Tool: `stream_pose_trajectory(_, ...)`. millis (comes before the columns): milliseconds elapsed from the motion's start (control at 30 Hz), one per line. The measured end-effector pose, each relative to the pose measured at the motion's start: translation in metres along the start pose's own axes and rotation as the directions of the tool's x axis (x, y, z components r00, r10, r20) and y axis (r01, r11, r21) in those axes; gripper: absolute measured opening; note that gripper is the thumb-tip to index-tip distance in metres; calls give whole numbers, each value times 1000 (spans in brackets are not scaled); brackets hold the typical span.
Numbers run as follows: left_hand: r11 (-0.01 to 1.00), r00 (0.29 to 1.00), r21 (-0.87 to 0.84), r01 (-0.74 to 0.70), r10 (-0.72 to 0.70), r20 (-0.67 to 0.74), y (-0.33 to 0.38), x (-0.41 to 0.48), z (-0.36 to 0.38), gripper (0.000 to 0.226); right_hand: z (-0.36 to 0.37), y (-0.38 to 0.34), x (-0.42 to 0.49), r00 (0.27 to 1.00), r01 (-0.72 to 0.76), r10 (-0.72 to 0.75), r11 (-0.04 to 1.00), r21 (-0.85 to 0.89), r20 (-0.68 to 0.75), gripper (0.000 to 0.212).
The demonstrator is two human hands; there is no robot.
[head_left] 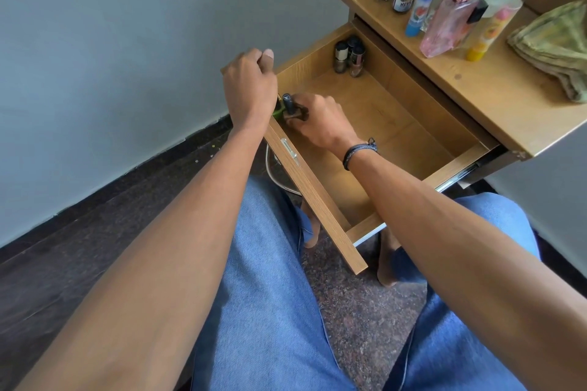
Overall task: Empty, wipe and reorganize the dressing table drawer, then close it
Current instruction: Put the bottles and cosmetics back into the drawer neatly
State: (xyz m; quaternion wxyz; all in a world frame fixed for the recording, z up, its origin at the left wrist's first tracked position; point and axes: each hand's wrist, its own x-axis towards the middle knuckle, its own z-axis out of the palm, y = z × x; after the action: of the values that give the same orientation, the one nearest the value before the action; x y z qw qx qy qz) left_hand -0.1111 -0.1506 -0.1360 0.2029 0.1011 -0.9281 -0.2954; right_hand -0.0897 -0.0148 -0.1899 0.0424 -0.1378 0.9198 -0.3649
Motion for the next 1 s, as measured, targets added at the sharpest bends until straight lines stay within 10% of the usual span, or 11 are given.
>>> stream_pose_trajectory(500, 999, 999, 24, 27, -27, 21, 0, -2, -4, 21, -4, -3, -2, 996, -57, 66, 986, 159, -55, 55)
stream_pose_trajectory(1000, 999, 999, 37, 30, -30, 13, 0, -2, -3, 24, 1, -3, -4, 997, -62, 66, 992, 113, -36, 27)
